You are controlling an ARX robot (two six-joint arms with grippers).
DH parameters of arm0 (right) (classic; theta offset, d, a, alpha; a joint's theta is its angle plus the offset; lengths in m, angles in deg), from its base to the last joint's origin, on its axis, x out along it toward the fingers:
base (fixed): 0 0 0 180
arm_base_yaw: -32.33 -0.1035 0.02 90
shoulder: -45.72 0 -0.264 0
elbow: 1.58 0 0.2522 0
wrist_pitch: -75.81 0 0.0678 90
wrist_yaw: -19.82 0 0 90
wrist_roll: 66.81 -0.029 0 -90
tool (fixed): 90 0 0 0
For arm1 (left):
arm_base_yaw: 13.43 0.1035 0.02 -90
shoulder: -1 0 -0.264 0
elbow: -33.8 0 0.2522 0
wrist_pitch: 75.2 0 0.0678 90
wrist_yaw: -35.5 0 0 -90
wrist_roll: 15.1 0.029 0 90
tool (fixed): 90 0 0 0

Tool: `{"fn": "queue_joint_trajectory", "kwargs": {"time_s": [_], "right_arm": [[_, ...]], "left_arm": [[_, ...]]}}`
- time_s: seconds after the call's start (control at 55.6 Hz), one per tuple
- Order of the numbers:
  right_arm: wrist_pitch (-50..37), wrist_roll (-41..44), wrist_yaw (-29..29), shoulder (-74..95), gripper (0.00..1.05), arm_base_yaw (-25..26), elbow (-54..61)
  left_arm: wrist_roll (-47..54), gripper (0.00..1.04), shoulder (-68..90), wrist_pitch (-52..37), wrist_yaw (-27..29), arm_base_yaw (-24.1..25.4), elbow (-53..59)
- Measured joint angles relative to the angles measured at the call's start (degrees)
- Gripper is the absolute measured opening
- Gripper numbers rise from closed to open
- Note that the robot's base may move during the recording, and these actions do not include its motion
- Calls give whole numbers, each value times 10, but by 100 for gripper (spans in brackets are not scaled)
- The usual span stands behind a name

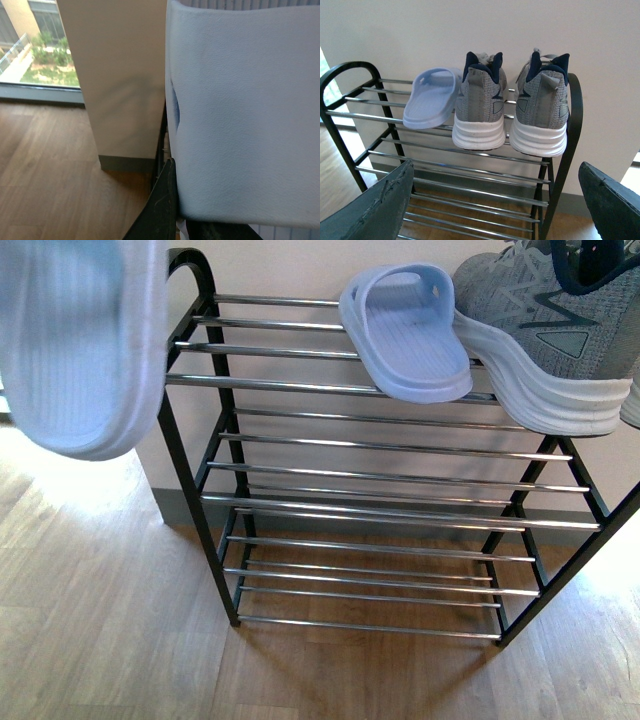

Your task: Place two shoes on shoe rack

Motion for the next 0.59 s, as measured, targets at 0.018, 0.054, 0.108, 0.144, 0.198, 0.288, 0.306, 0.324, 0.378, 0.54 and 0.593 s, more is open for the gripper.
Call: {"fn": "queue_joint_trajectory", "kwargs": {"time_s": [0.018,0.054,0.108,0.144,0.198,0.288,0.306,0.324,0.378,0.54,0.593], "right_arm": [[0,0,0,0,96,0,0],[0,0,0,0,96,0,0],[0,0,0,0,96,0,0],[0,0,0,0,96,0,0],[0,0,0,0,96,0,0],[0,0,0,0,96,0,0],[0,0,0,0,96,0,0],[0,0,0,0,96,0,0],[0,0,0,0,96,0,0],[0,0,0,0,96,0,0],[0,0,0,0,96,0,0]], "left_arm": [[-2,2,15,8,4,-4,-15],[-6,2,35,19,4,-9,-36],[-15,2,68,39,3,-15,-70],[-16,2,86,49,5,-17,-89],[-18,2,125,77,1,-20,-134],[-15,2,176,110,-6,-20,-194],[-14,2,185,116,-6,-21,-205],[-10,2,194,122,-5,-21,-215],[-1,2,212,131,0,-24,-234],[35,2,264,162,26,-43,-296],[54,2,288,175,44,-50,-325]]}}
